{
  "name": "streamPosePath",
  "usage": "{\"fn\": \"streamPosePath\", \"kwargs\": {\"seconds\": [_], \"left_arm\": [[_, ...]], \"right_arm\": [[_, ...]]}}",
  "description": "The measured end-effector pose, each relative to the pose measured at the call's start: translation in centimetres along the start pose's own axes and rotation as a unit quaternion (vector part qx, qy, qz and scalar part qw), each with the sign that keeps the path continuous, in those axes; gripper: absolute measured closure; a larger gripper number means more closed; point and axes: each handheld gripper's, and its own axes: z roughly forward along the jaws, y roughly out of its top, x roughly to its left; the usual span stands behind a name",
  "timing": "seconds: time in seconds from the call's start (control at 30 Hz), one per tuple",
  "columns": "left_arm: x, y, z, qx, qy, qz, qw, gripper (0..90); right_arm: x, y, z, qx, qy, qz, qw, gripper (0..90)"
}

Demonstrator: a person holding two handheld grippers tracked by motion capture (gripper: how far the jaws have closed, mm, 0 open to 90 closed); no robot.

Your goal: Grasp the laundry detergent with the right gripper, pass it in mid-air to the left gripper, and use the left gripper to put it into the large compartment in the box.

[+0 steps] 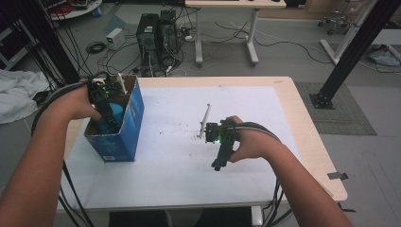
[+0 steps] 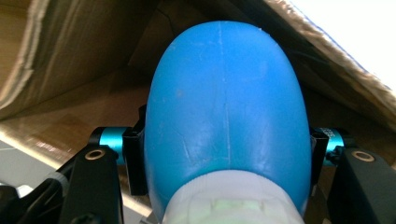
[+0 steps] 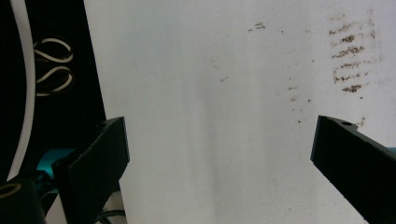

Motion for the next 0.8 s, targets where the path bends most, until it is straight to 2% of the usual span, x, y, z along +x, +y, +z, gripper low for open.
{"fn": "streamPosePath", "kwargs": {"seconds": [0.23,0.27,0.63,0.8], "left_arm": [[0.2,0.0,1.1,0.002,0.001,-0.002,1.0000,38.2],[0.2,0.0,1.3,-0.007,0.000,-0.004,1.0000,38.2],[0.2,0.1,1.4,-0.002,0.000,0.002,1.0000,37.8],[0.0,0.2,1.0,-0.007,0.000,0.005,1.0000,34.1]], "right_arm": [[0.0,0.1,0.3,0.001,0.004,0.006,1.0000,3.5],[-0.1,0.0,0.5,-0.001,0.005,0.006,1.0000,3.5],[-0.3,-0.1,0.4,-0.002,0.006,0.008,0.9999,3.6],[-0.3,-0.3,0.4,-0.003,0.005,0.009,0.9999,3.5]]}}
